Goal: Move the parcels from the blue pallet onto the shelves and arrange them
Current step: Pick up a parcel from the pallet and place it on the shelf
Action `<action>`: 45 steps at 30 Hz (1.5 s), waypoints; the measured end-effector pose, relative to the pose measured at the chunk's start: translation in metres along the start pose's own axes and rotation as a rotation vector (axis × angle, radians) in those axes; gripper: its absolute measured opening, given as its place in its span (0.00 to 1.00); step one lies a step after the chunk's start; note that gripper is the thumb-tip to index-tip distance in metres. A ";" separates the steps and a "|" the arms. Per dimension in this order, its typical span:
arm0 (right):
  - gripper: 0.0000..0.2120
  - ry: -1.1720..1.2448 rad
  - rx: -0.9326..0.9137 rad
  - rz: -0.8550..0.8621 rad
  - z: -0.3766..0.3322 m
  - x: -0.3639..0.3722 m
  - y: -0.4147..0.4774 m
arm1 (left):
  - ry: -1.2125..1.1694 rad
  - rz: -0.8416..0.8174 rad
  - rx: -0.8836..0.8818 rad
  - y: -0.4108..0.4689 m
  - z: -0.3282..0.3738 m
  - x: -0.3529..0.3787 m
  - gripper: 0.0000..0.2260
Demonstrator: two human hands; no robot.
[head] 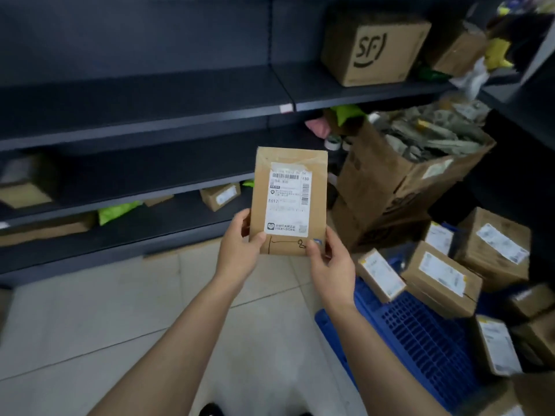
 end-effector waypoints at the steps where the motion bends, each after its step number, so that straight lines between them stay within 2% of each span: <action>1: 0.18 -0.012 -0.023 -0.021 -0.013 0.016 -0.002 | -0.003 0.031 0.000 0.004 0.001 -0.020 0.22; 5: 0.21 -0.035 -0.106 -0.105 -0.062 0.081 -0.012 | -0.002 0.144 0.002 0.015 0.000 -0.099 0.21; 17: 0.17 -0.093 -0.214 -0.378 -0.157 0.278 -0.053 | 0.044 0.395 -0.044 0.040 -0.037 -0.306 0.23; 22: 0.14 -0.164 -0.259 -0.468 -0.175 0.342 -0.052 | 0.027 0.486 -0.092 0.050 -0.064 -0.354 0.23; 30: 0.15 -0.303 -0.269 -0.614 -0.187 0.440 -0.026 | 0.020 0.624 -0.192 0.080 -0.110 -0.405 0.22; 39: 0.12 -0.406 -0.273 -0.713 -0.199 0.532 -0.007 | 0.023 0.676 -0.302 0.122 -0.164 -0.455 0.20; 45: 0.12 -0.494 -0.241 -0.710 -0.202 0.604 0.006 | 0.040 0.668 -0.397 0.159 -0.211 -0.503 0.17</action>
Point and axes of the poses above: each hand's wrist, its own y-axis towards the middle knuckle, its own x-axis out of the palm, z = x × y, the point moved 9 cm from there along y, towards the middle knuckle, and after that the axes turned 13 degrees about x, right-handed, at the moved point
